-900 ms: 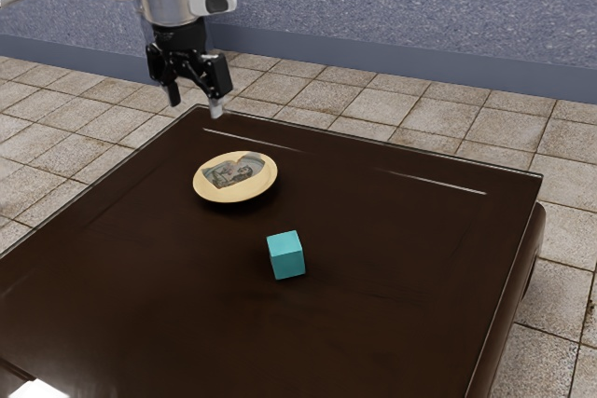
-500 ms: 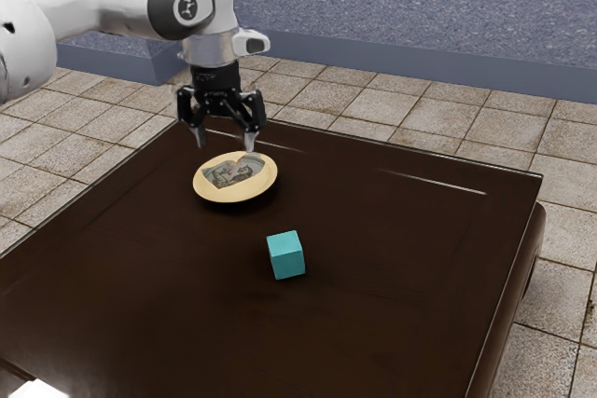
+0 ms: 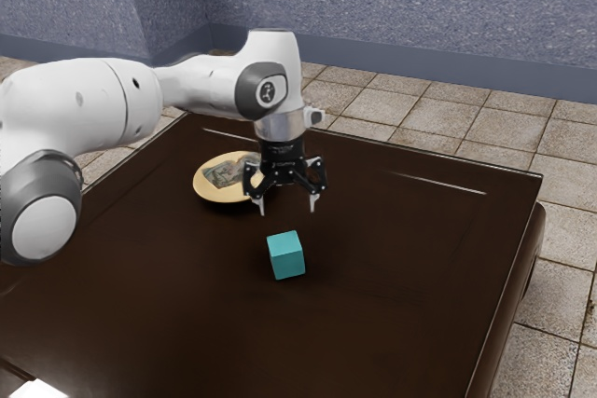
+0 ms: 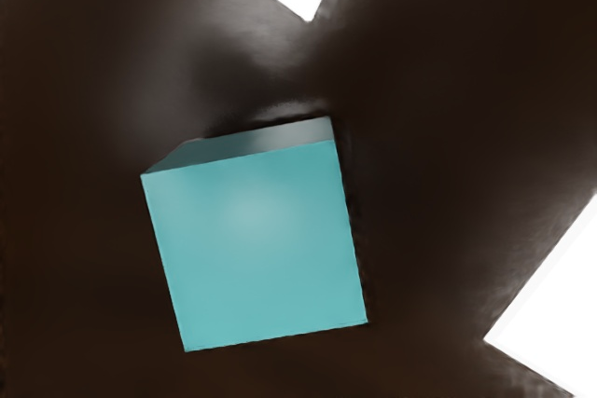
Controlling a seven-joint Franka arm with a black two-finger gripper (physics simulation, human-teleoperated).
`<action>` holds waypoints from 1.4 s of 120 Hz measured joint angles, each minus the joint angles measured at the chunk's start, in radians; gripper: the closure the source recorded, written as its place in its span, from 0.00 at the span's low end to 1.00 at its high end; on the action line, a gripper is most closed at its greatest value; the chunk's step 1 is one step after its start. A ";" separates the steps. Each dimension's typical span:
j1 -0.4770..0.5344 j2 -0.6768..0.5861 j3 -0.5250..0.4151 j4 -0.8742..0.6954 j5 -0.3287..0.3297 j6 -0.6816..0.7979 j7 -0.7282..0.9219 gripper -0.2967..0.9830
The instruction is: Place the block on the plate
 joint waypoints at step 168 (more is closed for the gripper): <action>-0.007 0.058 0.041 -0.133 -0.098 0.229 -0.252 0.46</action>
